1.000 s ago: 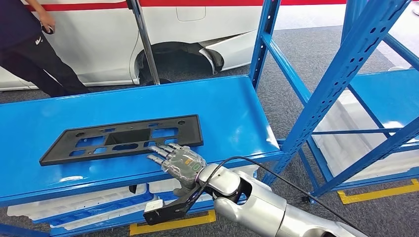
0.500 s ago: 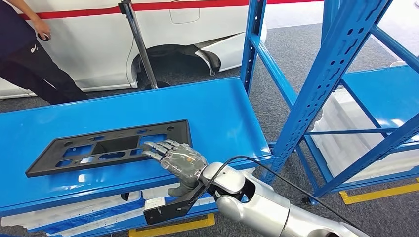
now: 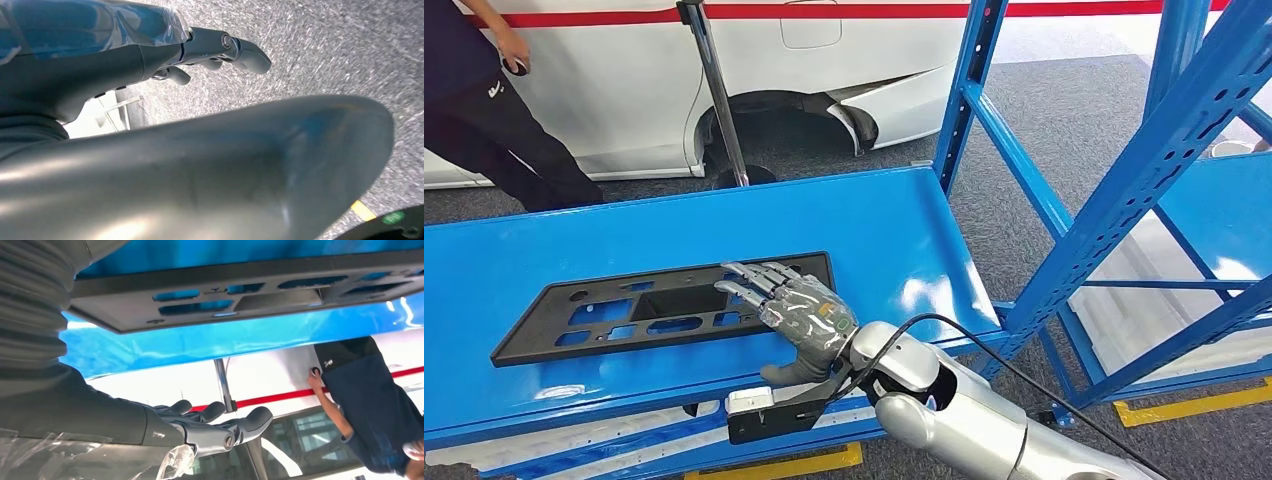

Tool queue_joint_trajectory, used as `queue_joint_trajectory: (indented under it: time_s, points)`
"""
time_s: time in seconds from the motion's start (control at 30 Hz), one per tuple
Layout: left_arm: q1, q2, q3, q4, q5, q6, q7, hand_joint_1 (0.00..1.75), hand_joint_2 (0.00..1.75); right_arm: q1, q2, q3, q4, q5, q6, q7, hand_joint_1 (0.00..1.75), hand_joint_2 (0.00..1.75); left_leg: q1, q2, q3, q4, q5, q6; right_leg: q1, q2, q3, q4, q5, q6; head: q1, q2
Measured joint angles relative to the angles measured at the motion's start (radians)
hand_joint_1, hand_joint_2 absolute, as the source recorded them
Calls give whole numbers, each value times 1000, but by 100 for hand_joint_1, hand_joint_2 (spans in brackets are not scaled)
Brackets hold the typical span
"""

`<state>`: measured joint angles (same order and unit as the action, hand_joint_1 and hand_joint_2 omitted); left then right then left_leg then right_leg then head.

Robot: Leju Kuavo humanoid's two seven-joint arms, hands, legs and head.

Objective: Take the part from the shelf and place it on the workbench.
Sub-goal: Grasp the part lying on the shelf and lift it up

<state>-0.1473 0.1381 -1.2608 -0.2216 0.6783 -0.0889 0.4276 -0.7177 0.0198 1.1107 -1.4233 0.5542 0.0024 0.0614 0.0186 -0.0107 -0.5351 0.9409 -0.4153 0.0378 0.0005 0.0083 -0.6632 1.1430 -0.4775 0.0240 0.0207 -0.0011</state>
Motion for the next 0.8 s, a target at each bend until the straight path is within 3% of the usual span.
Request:
queue_joint_trajectory:
  time_s: [0.07,0.1,0.17,0.23,0.3,0.37,0.4,0.43,0.47,0.53,0.6,0.67,0.73,0.8]
  points:
    - [-2,-1,0,0,0,0,0,0,0,0,-2,-6,-9,0,-1,-1,0,175,-4,-1,8,0,-7,-6,7,0,63,-141,60,-16,0,0]
    - [-2,-1,0,0,0,0,0,0,0,0,-2,-8,-13,0,-2,-1,0,175,-4,-1,9,0,-11,-11,11,0,79,-178,70,-21,0,0]
    - [-3,-1,0,0,0,0,0,0,0,0,-4,-9,-17,0,-2,-2,0,175,-4,0,12,-4,-16,-23,15,-1,84,-192,69,-27,0,0]
    - [-3,0,0,0,0,0,0,0,0,0,-5,-10,-21,-1,-2,-2,0,175,-2,3,11,5,-25,-33,9,0,92,-202,72,-34,-1,0]
    - [-3,1,0,0,0,1,-2,0,0,1,-4,-11,-23,-1,-3,-3,0,175,0,5,-27,88,-69,-41,2,-1,102,-210,74,-40,-4,0]
    - [-3,1,-1,0,-2,7,-7,0,0,7,-5,-11,-23,-1,-2,-4,0,175,1,5,-104,235,-128,-50,3,-2,105,-210,70,-45,-5,0]
    - [-2,1,-1,0,-4,13,-11,0,0,10,-5,-10,-23,-1,-2,-5,0,175,2,5,-137,288,-141,-53,3,-2,106,-210,68,-45,-5,0]
    - [-1,1,-2,0,-6,19,-15,0,0,14,-5,-10,-23,-1,-2,-6,0,175,2,5,-152,303,-133,-55,3,-2,108,-210,66,-45,-6,0]
    - [-1,1,-3,0,-7,24,-17,0,0,17,-5,-10,-23,-1,-2,-6,0,175,2,5,-145,273,-106,-56,3,-1,111,-210,63,-44,-6,0]
    - [-2,1,-4,0,-7,29,-21,0,0,18,-5,-10,-23,-1,-2,-7,0,175,3,7,-85,126,-26,-54,3,0,119,-209,57,-38,-6,0]
    - [-3,1,-4,0,-7,32,-22,0,0,19,-5,-10,-23,-1,-2,-8,0,175,-1,8,-35,15,18,-44,8,1,123,-207,49,-30,-5,0]
    - [-3,-1,-4,0,-7,35,-25,0,0,19,-6,-10,-23,-1,-2,-9,0,175,-3,6,-24,-8,23,-33,15,1,124,-203,44,-36,-3,0]
    - [-2,-3,-6,0,-7,37,-26,0,0,20,-7,-10,-23,-1,-2,-9,0,175,-3,4,-23,-9,25,-31,17,0,125,-204,43,-49,-2,0]
    - [-2,-4,-7,0,-7,37,-28,0,0,20,-8,-10,-23,-1,-1,-9,0,175,-5,3,-23,-9,24,-28,16,-1,127,-207,44,-50,-2,0]
